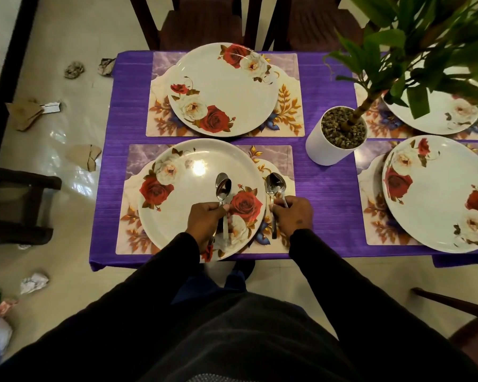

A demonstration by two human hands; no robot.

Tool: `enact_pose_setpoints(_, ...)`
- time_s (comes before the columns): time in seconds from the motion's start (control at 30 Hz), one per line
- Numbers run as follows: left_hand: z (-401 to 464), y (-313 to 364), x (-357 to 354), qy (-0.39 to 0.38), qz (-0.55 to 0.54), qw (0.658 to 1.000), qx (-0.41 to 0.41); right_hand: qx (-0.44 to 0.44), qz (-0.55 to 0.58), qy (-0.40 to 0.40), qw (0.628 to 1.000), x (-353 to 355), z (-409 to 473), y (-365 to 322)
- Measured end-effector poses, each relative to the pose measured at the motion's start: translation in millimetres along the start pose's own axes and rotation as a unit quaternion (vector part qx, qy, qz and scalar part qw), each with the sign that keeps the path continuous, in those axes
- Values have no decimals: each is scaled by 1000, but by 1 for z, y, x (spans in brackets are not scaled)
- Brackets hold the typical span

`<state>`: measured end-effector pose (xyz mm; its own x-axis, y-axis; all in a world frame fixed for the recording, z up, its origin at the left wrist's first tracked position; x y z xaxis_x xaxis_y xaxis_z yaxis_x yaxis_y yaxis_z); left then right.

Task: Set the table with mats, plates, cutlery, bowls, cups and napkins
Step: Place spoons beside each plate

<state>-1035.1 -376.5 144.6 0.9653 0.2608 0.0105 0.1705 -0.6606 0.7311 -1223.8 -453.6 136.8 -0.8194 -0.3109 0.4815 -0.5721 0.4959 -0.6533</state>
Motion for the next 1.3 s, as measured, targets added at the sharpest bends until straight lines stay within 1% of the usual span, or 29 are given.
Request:
enact_pose_setpoints(0.13, 0, 0, -1, 8, 17, 1000, 5, 5, 5, -9, 1000, -2, -3, 0)
enact_pose_setpoints(0.33, -1, 1, 0, 9, 22, 1000, 5, 11, 11, 1, 1000, -1, -5, 0)
enact_pose_setpoints(0.47, -3, 4, -2, 10, 11, 1000, 13, 7, 16, 28, 999, -1, -3, 4)
enact_pose_setpoints(0.67, -2, 7, -8, 8, 2, 1000, 7, 1, 55, 66, 996, 3, -2, 4)
enact_pose_setpoints(0.77, -4, 11, -14, -2, -19, 1000, 6, -1, 72, 58, 996, 2, -1, 1)
enact_pose_setpoints(0.9, -4, 14, -20, -8, -17, 1000, 3, -1, 97, 41, 994, 0, -3, -2)
enact_pose_setpoints(1.1, -7, 14, -21, -15, -76, 997, 8, 22, 100, 29, 994, -2, -6, -7)
enact_pose_setpoints(1.23, -8, 13, -18, -36, -94, 995, 24, 26, 89, 38, 995, -6, -11, -14)
enact_pose_setpoints(1.3, -7, 12, -13, -44, -97, 994, 34, 27, 102, 28, 994, -9, -12, -17)
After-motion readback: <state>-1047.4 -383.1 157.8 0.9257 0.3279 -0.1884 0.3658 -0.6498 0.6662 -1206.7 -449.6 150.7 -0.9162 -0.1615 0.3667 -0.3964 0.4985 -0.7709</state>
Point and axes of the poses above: each hand's wrist, its own z-axis towards the middle knuckle, its own x-axis out of the back of the hand, y = z × x, the point moved 1 cm from there along z, towards the middle knuckle, and after that the axes turned 9 degrees about -y, right-handed, at the moved point
